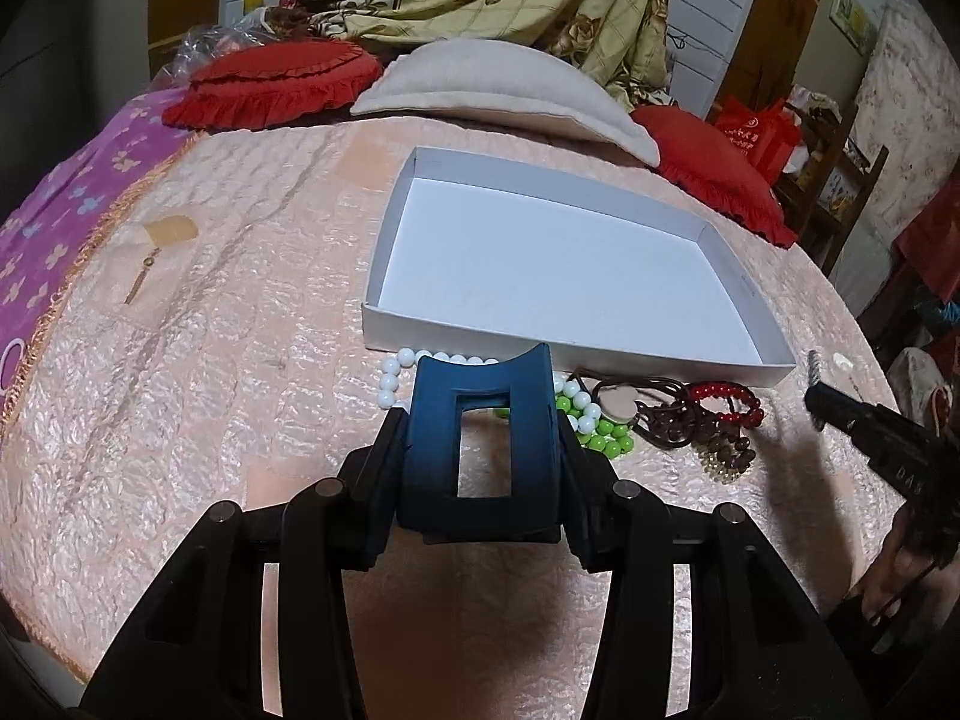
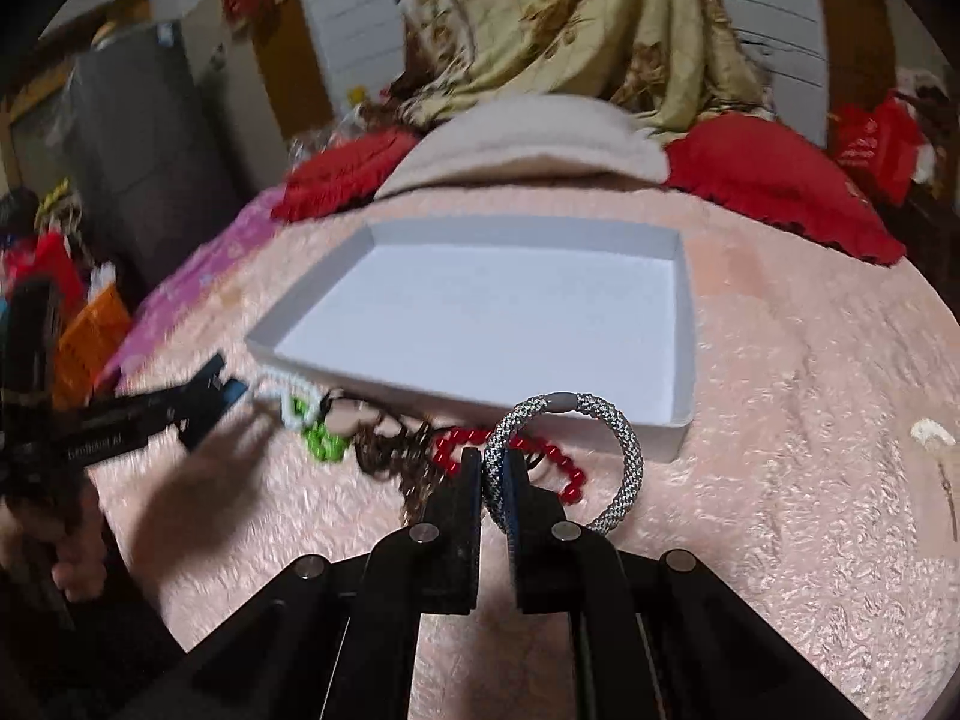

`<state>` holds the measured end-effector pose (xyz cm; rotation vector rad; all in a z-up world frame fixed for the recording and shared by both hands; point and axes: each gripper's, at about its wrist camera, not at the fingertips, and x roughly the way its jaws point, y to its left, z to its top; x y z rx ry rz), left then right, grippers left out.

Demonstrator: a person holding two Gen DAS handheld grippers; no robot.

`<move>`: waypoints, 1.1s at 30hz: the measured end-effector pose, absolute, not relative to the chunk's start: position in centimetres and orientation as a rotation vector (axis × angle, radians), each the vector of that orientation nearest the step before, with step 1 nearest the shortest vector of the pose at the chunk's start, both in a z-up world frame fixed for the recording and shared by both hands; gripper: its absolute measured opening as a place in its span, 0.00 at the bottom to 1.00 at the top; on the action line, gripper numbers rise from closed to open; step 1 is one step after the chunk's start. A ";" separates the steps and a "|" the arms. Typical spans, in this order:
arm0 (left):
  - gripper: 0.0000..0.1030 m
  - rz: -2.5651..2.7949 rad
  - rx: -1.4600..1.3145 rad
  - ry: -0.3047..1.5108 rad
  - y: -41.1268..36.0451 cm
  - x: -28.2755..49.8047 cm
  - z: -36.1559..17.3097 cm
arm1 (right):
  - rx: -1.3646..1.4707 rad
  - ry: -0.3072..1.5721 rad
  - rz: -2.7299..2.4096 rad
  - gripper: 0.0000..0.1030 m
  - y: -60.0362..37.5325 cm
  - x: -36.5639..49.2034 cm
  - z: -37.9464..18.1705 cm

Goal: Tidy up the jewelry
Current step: 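Carry the blue clip over the tray with the left tool while the right tool drops the grey bangle inside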

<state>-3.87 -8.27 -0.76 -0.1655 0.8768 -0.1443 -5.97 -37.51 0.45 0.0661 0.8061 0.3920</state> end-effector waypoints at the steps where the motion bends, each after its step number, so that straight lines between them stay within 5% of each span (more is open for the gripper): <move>1: 0.43 -0.142 -0.167 0.876 -8.2 -3.9 -0.7 | 0.083 0.796 0.380 0.06 -37.8 -6.0 0.7; 33: 0.43 -0.135 -0.126 0.823 -9.2 -3.1 0.4 | 0.060 0.808 0.376 0.06 -36.8 -5.2 0.5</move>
